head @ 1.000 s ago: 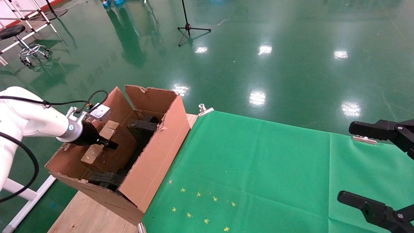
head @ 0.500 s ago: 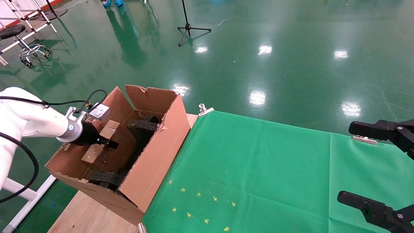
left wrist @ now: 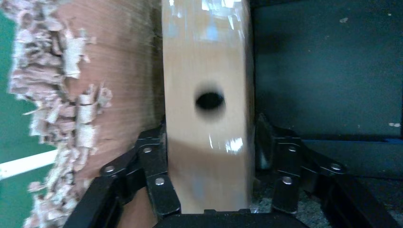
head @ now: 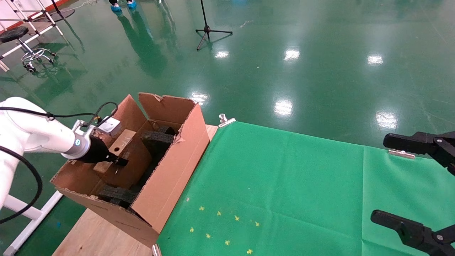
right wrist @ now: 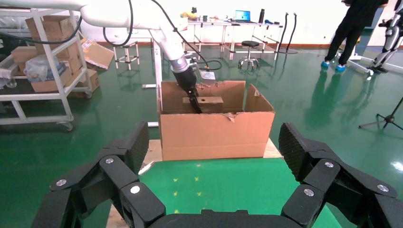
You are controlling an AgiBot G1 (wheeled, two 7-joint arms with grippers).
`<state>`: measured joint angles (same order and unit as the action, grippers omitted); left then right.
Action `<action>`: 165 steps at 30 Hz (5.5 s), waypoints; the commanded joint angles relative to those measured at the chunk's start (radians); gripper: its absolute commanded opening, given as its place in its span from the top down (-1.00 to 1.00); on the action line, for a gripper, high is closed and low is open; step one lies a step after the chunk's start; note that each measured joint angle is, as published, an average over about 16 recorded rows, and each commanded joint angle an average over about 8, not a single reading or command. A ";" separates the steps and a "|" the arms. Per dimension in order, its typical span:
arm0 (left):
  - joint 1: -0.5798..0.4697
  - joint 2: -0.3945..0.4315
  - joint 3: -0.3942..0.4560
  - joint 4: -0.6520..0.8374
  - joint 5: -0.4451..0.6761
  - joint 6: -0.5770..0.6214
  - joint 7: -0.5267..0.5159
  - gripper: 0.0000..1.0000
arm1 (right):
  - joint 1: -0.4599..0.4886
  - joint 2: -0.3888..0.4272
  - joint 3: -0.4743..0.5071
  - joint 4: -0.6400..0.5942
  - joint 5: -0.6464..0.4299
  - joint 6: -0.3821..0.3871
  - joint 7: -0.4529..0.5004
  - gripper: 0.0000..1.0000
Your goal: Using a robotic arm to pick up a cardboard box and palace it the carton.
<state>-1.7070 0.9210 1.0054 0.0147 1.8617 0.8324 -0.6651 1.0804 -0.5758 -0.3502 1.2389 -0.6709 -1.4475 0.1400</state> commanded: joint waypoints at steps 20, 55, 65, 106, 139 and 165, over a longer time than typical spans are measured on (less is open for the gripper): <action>-0.129 -0.194 -0.114 -0.334 -0.175 0.233 0.167 -1.00 | 0.000 0.000 0.000 0.000 0.000 0.000 0.000 -1.00; 0.051 -0.281 -0.243 -0.725 -0.401 0.433 0.225 -1.00 | 0.000 0.000 0.000 0.000 0.000 0.000 0.000 -1.00; 0.172 -0.287 -0.343 -0.844 -0.552 0.481 0.278 -1.00 | 0.000 0.000 0.000 0.000 0.000 0.000 0.000 -1.00; 0.649 -0.311 -0.739 -1.316 -1.153 0.671 0.482 -1.00 | 0.000 0.000 0.000 0.000 0.001 0.001 0.000 -1.00; 0.633 -0.310 -0.726 -1.299 -1.131 0.663 0.477 -1.00 | 0.000 0.000 0.000 -0.001 0.001 0.001 0.000 -1.00; 0.631 -0.310 -0.724 -1.297 -1.129 0.662 0.476 -1.00 | 0.000 0.000 0.000 -0.001 0.001 0.001 0.000 -1.00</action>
<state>-1.0760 0.6112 0.2813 -1.2820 0.7326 1.4945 -0.1886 1.0801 -0.5756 -0.3503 1.2383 -0.6702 -1.4468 0.1397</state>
